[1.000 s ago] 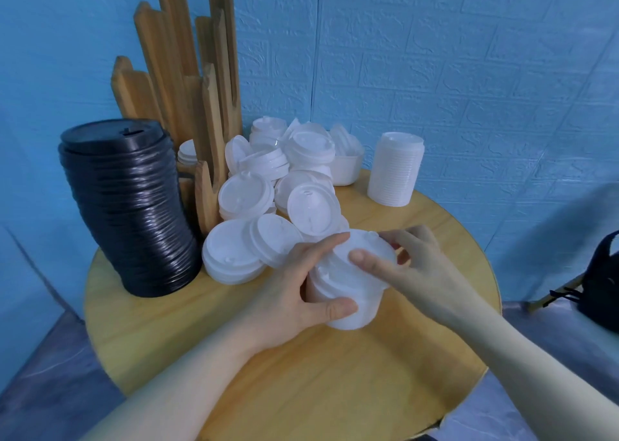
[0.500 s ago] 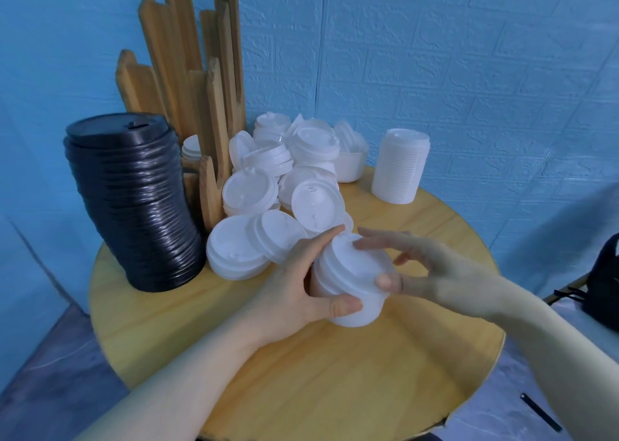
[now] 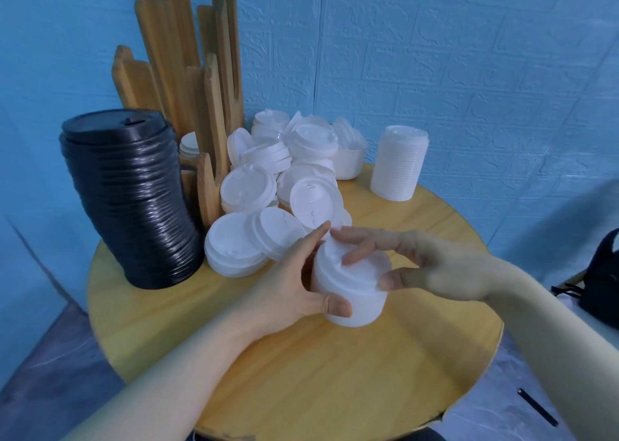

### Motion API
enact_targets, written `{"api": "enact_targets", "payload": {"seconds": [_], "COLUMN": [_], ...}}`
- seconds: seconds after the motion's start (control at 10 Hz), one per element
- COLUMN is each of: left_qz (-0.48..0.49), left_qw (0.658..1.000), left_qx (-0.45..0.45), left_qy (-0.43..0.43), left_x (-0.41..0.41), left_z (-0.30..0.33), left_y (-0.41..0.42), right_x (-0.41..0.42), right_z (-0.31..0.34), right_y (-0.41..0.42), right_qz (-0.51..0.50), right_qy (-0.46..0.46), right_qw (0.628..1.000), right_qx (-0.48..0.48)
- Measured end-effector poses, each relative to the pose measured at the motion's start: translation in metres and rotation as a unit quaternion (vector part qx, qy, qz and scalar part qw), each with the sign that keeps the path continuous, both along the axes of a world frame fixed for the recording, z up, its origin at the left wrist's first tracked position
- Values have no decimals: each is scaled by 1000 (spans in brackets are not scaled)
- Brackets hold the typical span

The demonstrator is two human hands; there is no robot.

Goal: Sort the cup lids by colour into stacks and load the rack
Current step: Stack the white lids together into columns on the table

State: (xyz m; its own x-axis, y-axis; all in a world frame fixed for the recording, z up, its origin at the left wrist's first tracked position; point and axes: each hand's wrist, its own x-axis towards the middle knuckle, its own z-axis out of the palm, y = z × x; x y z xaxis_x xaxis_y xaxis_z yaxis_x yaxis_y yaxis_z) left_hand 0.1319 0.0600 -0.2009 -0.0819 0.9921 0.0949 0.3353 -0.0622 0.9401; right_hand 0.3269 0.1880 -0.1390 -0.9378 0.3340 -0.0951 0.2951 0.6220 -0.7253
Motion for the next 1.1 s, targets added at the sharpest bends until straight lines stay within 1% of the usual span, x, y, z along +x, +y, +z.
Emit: {"api": "enact_targets", "payload": {"seconds": [0.2, 0.3, 0.4, 0.5, 0.6, 0.7, 0.8, 0.9, 1.0, 1.1], "left_qz": [-3, -1, 8, 7, -4, -10, 2, 0, -5, 12], "left_qw": [1000, 1000, 1000, 999, 999, 998, 999, 1000, 1000, 999], "left_qx": [15, 16, 16, 19, 24, 29, 33, 24, 12, 19], "left_qy": [-3, 9, 22, 37, 48, 50, 40, 1, -26, -32], "left_x": [0, 1, 2, 3, 3, 2, 3, 2, 0, -1], "left_z": [-1, 0, 1, 2, 3, 4, 3, 1, 0, 0], "left_y": [0, -1, -2, -3, -4, -5, -5, -4, -3, -2], "right_x": [3, 6, 10, 12, 13, 12, 10, 11, 6, -12], "right_z": [-16, -16, -25, -38, -43, -47, -50, -41, -32, -32], "right_y": [1, -16, -30, -40, -41, -43, -45, -43, -27, -2], "right_qz": [-5, -9, -3, -21, -34, -39, -37, -38, -135, -226], "right_qy": [48, 70, 135, 166, 181, 203, 219, 227, 298, 334], "right_qw": [998, 997, 974, 956, 970, 972, 971, 973, 940, 913], "right_qx": [-39, -14, 183, 242, 162, 109, 93, -14, -94, -56]}}
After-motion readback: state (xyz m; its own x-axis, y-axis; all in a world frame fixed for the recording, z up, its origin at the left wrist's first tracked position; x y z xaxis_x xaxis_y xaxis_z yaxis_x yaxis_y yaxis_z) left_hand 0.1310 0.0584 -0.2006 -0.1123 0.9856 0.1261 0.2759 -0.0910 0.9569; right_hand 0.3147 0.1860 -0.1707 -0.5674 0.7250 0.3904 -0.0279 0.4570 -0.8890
